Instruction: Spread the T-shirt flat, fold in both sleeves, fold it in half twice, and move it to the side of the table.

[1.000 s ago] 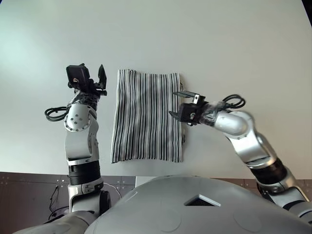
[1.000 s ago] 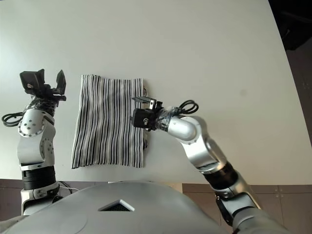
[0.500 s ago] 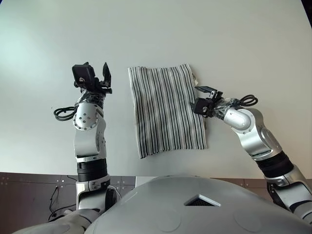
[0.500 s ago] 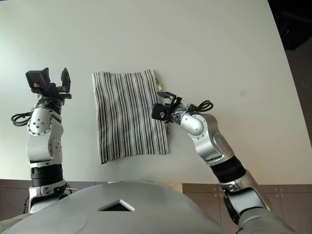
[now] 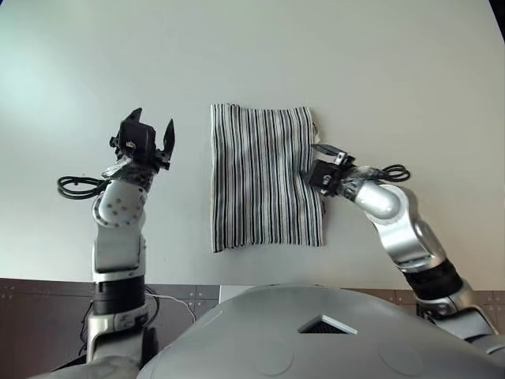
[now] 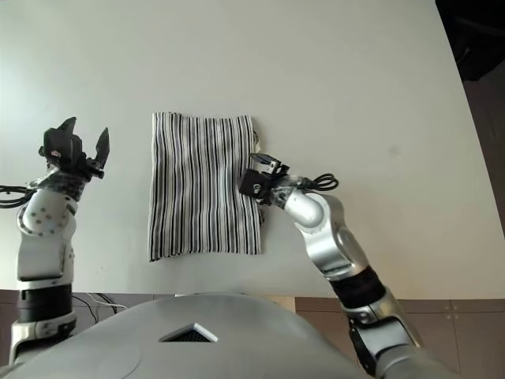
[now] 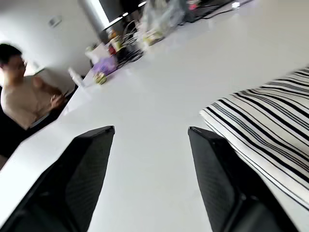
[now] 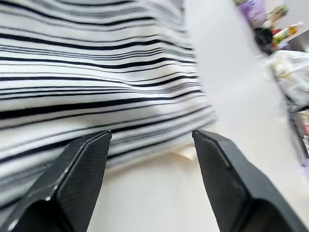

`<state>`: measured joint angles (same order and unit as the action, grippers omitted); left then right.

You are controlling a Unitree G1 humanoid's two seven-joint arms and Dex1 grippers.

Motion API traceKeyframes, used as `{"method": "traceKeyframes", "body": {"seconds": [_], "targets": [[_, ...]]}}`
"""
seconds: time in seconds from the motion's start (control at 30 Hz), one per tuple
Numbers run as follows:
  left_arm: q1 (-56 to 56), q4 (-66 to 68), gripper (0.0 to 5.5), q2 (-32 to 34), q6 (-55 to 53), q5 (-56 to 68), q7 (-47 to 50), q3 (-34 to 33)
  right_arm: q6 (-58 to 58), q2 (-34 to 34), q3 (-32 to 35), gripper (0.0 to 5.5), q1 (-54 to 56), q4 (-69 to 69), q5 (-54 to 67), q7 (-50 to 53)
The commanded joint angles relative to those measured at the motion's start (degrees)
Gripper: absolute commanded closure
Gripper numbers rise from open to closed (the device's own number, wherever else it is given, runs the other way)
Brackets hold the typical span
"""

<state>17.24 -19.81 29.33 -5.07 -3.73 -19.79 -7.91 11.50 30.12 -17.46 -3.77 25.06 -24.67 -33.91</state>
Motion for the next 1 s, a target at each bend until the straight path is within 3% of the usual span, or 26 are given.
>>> {"method": "traceKeyframes", "body": {"seconds": [0.03,0.17,0.37,0.63,0.9,1.0], "targets": [[14.59,-8.28,2.67,9.84,12.86,-4.87,-9.02,-2.68,-16.41,11.72,10.13,2.4,-9.25,6.69,7.5,-4.05],[26.55,-1.59,2.67,22.25,35.33,-9.56,-17.78,-5.14,-40.91,23.06,11.24,2.4,-25.21,2.44,3.28,-2.71],[26.12,13.64,2.44,31.65,54.31,-14.75,-20.25,-4.41,-46.64,19.85,7.34,2.37,-28.93,0.17,-4.23,0.8],[13.7,18.39,2.44,25.32,57.21,-22.52,-17.53,9.64,-47.47,16.09,-0.62,2.37,-18.49,-6.4,-7.32,-0.78],[12.33,18.93,2.44,23.7,56.89,-26.26,-13.66,14.65,-48.09,14.6,-3.13,2.37,-9.79,-11.76,-7.09,-1.01],[12.2,19.56,2.97,24.38,57.37,-26.96,-12.72,15.48,-48.19,14.76,-3.33,2.37,-7.94,-12.62,-6.3,-1.06]]}}
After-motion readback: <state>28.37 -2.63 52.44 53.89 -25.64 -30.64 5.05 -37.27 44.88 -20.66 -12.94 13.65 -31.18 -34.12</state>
